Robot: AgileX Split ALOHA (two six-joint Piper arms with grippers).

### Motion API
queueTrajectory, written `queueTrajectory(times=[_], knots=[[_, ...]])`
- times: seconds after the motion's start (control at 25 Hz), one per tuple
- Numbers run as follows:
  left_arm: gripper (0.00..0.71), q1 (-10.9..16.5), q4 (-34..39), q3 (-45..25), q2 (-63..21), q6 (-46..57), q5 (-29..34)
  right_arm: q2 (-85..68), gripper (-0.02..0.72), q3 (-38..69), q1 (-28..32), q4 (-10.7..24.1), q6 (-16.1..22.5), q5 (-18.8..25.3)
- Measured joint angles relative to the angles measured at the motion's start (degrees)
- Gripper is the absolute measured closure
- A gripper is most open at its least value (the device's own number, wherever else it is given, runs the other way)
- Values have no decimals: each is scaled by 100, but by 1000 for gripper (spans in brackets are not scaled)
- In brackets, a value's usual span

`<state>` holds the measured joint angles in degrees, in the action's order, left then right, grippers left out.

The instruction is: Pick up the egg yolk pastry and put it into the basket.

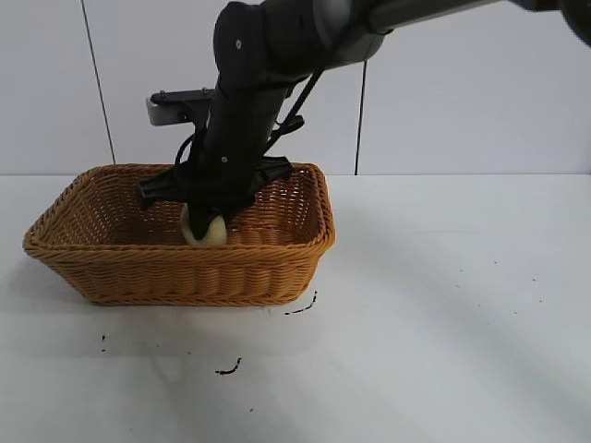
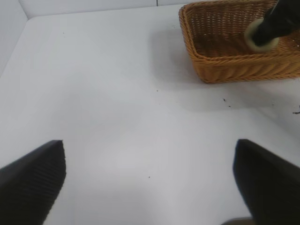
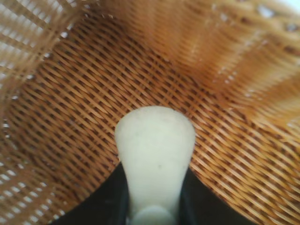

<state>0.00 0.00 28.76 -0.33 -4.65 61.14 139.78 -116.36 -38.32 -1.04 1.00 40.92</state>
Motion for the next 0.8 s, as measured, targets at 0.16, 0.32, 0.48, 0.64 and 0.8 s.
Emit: queueTrajectory(times=[0.16,0.32,0.48,0.64,0.8], knots=[[14,0,0,0,0,0,0,0,129,-823,0,28,0,730],[14,0,0,0,0,0,0,-6,120,-1928,19,59,61,1564],[14,0,0,0,0,0,0,-32,120,-2592,188,104,223,2115],[14,0,0,0,0,0,0,-36,120,-2773,552,161,257,2396],[14,0,0,0,0,0,0,-36,120,-2773,1184,244,262,2640]])
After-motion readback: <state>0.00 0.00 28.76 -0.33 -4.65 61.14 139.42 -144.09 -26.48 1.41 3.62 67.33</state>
